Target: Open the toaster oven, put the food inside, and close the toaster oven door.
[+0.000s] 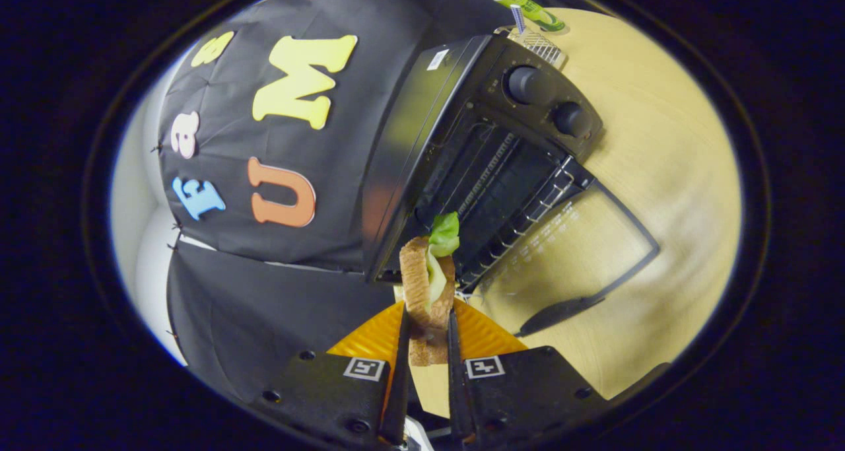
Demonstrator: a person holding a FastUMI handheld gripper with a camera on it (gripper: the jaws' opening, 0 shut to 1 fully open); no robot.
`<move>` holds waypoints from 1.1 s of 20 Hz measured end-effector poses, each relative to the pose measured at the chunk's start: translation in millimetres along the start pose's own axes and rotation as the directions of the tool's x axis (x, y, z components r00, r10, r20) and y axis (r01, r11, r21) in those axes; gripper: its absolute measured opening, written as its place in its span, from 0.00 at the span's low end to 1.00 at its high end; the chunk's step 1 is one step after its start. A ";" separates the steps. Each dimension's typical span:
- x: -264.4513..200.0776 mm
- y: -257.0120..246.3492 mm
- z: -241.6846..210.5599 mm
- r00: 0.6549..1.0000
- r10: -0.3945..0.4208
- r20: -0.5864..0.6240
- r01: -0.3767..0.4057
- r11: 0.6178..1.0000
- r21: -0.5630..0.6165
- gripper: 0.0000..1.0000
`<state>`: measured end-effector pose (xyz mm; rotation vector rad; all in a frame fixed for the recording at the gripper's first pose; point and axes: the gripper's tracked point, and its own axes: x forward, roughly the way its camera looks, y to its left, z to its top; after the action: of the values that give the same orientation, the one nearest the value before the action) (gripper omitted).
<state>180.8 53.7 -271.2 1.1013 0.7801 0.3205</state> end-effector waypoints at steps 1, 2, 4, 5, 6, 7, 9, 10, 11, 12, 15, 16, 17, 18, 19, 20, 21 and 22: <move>7.7 -0.1 6.9 1.000 0.015 0.028 -0.015 1.000 0.022 0.31; 17.0 -0.6 15.9 0.998 0.029 0.059 -0.031 0.999 0.038 0.31; 33.4 -8.1 32.8 0.992 0.037 0.125 -0.042 0.998 0.041 0.31; 41.5 -9.8 39.3 0.989 0.042 0.145 -0.049 0.998 0.047 0.31; 48.4 -9.9 46.2 0.984 0.053 0.171 -0.066 0.995 0.070 0.31; 53.9 -9.6 53.4 0.978 0.067 0.198 -0.088 0.991 0.099 0.31; 63.7 -13.8 68.0 0.963 0.071 0.259 -0.112 0.982 0.149 0.31; 68.6 -19.7 71.1 0.958 0.058 0.279 -0.105 0.982 0.157 0.31; 74.3 -23.2 71.7 0.956 0.042 0.291 -0.093 0.982 0.165 0.31; 78.6 -26.7 69.8 0.954 0.038 0.299 -0.095 0.979 0.180 0.31; 90.4 -32.7 65.6 0.949 0.030 0.315 -0.098 0.974 0.204 0.31; 94.1 -34.6 66.7 0.946 0.023 0.322 -0.090 0.976 0.197 0.31; 94.8 -36.0 66.1 0.947 0.009 0.321 -0.073 0.979 0.188 0.32; 96.5 -37.2 64.4 0.950 -0.007 0.313 -0.050 0.983 0.175 0.34; 100.9 -40.3 62.6 0.949 -0.036 0.314 -0.017 0.986 0.166 0.38; 101.2 -41.3 62.2 0.947 -0.054 0.317 0.004 0.988 0.155 0.41; 100.3 -38.7 61.7 0.946 -0.061 0.317 0.017 0.990 0.140 0.48; 100.3 -35.2 58.6 0.949 -0.059 0.309 0.022 0.992 0.123 0.52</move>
<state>287.1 58.0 -329.6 1.2099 0.5425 0.0609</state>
